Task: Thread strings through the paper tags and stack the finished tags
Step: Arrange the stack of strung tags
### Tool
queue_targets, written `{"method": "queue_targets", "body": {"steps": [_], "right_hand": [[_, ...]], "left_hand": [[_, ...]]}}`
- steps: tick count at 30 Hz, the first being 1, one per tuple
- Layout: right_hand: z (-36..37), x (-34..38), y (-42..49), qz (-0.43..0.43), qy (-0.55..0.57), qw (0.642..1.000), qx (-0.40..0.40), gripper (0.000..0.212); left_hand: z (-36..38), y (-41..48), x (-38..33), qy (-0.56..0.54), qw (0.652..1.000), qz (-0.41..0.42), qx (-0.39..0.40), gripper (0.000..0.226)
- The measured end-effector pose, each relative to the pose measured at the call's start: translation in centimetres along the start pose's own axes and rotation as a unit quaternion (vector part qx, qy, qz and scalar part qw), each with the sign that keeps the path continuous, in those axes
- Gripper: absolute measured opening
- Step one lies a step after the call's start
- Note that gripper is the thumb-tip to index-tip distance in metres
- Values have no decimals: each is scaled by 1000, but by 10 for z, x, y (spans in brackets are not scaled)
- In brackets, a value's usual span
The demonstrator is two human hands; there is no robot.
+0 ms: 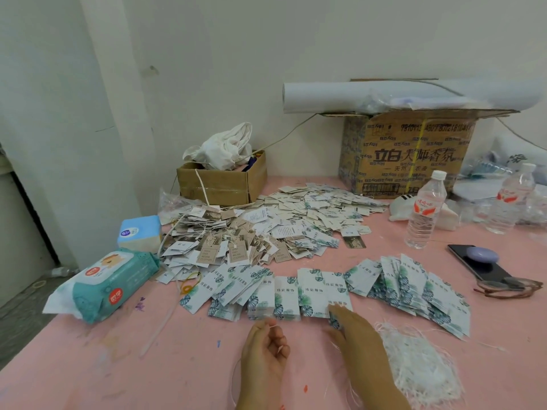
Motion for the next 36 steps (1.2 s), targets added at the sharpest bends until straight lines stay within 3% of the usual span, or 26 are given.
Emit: {"method": "queue_targets", "body": {"steps": [4, 8, 14, 16, 18, 20, 24, 27, 30, 32, 36], "right_hand": [[-12, 8, -5, -10, -27, 998, -64, 16], [-21, 11, -9, -41, -52, 983, -169, 10], [-30, 12, -13, -108, -68, 948, -291, 26], [-35, 13, -15, -120, -70, 921, -365, 9], [-37, 17, -15, -144, -53, 902, -403, 25], [-33, 23, -17, -201, -27, 893, -402, 31], [-15, 46, -26, -327, 53, 887, -322, 32], [-6, 57, -26, -378, 65, 885, -264, 29], [-8, 59, -26, -370, 84, 902, -205, 32], [-9, 56, -26, -345, 103, 913, -189, 32], [-4, 48, -18, -247, 30, 934, -257, 34]], "left_hand": [[1, -2, 0, 9, 1000, 4, -4, 23], [1, -2, 0, 12, 1000, 5, -6, 24], [-1, -1, 0, 15, 1000, 13, 8, 23], [-1, -2, 0, 29, 999, 18, 12, 23], [-1, -3, 0, 56, 998, 27, 28, 23], [1, -5, 2, 96, 993, 37, 54, 26], [5, -13, 8, 130, 986, 37, 102, 40], [-1, -17, 6, 104, 991, 10, 81, 49], [-5, -15, 1, 61, 994, 16, 89, 49], [-3, -15, -2, 97, 991, 54, 80, 46], [-4, -8, -4, 145, 983, 95, 68, 36]]}}
Point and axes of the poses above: each hand's wrist, its own y-axis towards the middle knuckle, its own z-axis out of the palm, x = y × z, the point moved 2 cm from there along y, towards the middle knuckle, and after that the axes turned 11 degrees about -y, right-handed, at the moved point
